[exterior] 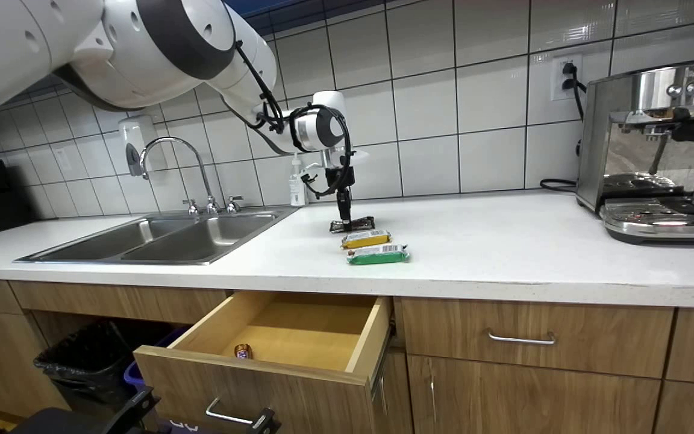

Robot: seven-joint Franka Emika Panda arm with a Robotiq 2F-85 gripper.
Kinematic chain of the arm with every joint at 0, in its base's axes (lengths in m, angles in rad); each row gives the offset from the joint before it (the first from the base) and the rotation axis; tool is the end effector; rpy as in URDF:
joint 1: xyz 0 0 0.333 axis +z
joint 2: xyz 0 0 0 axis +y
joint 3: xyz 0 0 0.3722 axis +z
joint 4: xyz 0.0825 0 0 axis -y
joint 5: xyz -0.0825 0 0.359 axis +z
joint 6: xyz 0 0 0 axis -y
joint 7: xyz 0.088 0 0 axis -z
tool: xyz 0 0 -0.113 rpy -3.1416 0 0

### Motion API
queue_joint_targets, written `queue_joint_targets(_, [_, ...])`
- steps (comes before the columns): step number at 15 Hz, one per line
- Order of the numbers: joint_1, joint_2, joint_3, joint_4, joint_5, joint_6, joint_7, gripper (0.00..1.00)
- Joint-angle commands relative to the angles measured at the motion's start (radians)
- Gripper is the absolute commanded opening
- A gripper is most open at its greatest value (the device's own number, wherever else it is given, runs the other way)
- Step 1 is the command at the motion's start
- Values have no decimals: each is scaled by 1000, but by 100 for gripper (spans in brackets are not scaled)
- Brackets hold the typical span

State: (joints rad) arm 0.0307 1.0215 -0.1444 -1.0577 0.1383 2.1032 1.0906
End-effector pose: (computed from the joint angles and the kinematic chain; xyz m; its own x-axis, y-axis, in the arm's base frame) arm 0.8046 -0.0396 0.2474 0.3600 -0.9328 0.0167 -0.9324 -0.3603 -0.0283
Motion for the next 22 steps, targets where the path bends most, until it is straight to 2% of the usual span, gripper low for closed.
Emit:
queue_joint_targets(1, [-18,30,16,72,-4,-50,19,12])
queue_joint_targets(3, [-19,29,17,75,-4,-51,18,1])
queue_joint_targets(4, [-20,27,19,73,-3,-51,15,0])
queue_joint_targets(5, [-20,23,19,68,-3,-50,13,4])
queue_joint_targets(15, [-15,-51,27,-11,-4,-9,-20,4])
queue_joint_targets(22, [1,-155,29,-145,-12,33,-59,4])
